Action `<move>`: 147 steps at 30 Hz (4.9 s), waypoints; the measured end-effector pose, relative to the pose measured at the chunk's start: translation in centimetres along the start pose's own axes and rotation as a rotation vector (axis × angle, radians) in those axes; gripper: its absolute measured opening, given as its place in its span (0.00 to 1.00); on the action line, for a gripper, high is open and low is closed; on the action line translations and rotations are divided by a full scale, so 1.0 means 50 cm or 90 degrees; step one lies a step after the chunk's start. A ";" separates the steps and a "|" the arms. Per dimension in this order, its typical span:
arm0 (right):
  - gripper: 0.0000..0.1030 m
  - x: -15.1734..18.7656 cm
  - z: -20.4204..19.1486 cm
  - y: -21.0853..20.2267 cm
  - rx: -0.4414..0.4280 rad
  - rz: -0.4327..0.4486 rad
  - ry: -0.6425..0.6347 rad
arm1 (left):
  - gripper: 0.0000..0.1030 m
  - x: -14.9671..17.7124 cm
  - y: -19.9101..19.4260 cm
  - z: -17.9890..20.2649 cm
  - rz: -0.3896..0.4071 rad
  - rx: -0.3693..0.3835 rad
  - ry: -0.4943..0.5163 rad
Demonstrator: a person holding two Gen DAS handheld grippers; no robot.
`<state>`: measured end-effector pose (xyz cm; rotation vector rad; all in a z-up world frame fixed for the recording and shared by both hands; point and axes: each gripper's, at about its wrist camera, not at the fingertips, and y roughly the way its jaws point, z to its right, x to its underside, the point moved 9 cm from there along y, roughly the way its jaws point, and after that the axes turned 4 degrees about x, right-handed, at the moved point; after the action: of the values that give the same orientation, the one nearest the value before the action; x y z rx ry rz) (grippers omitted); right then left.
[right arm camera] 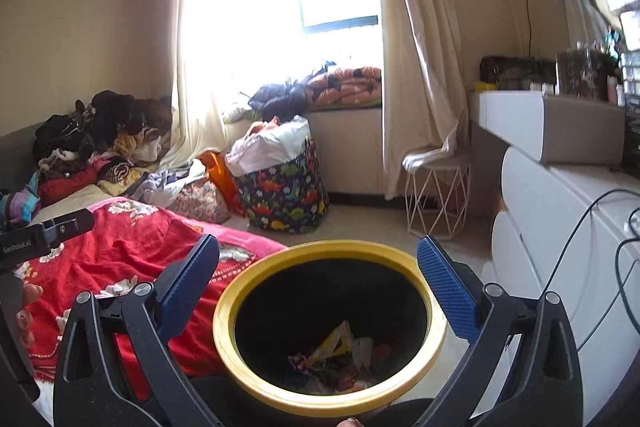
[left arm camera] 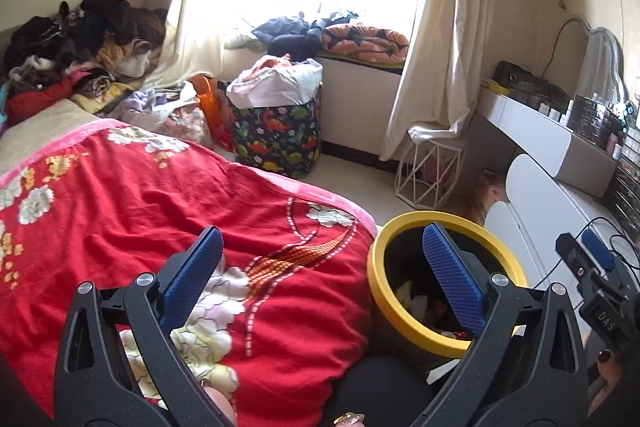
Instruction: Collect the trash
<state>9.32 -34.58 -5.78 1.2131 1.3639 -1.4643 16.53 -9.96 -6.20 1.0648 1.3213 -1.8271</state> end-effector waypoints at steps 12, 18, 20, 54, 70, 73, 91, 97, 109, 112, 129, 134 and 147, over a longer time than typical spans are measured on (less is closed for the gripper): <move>0.94 -0.013 -0.039 -0.026 -0.015 0.037 -0.030 | 0.89 0.009 -0.051 -0.039 0.021 -0.043 -0.004; 0.94 -0.014 -0.040 -0.024 -0.010 0.035 -0.032 | 0.89 0.009 -0.056 -0.045 0.023 -0.048 -0.012; 0.94 -0.012 -0.041 -0.025 -0.010 0.034 -0.031 | 0.89 0.008 -0.059 -0.045 0.027 -0.049 -0.012; 0.94 -0.009 -0.041 -0.022 -0.007 0.032 -0.032 | 0.89 -0.002 -0.064 -0.031 0.044 -0.045 -0.002; 0.94 -0.012 -0.042 -0.023 -0.009 0.033 -0.035 | 0.89 0.003 -0.064 -0.034 0.037 -0.043 -0.005; 0.94 -0.027 -0.057 -0.021 -0.020 0.034 -0.043 | 0.89 0.013 -0.068 -0.060 0.021 -0.048 -0.029; 0.94 0.274 -0.989 -0.052 -0.643 -0.420 -0.330 | 0.89 0.303 -0.430 -0.965 -0.133 -0.637 -0.347; 0.95 0.454 -1.106 -0.072 -0.622 -0.336 -0.498 | 0.91 0.408 -0.417 -1.028 -0.223 -0.654 -0.388; 0.95 0.436 -1.100 -0.069 -0.628 -0.344 -0.484 | 0.91 0.408 -0.409 -1.028 -0.227 -0.650 -0.392; 0.95 0.449 -1.100 -0.076 -0.627 -0.343 -0.484 | 0.91 0.409 -0.410 -1.029 -0.227 -0.650 -0.393; 0.95 0.449 -1.099 -0.075 -0.627 -0.342 -0.484 | 0.91 0.410 -0.412 -1.032 -0.227 -0.650 -0.392; 0.95 0.448 -1.100 -0.076 -0.627 -0.343 -0.483 | 0.91 0.410 -0.412 -1.032 -0.227 -0.650 -0.392; 0.95 0.449 -1.099 -0.076 -0.627 -0.343 -0.484 | 0.91 0.410 -0.412 -1.032 -0.226 -0.650 -0.393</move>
<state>7.47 21.74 -24.85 -0.3345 1.5575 -1.1024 1.92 44.63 -23.88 -0.2622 1.7445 -1.2048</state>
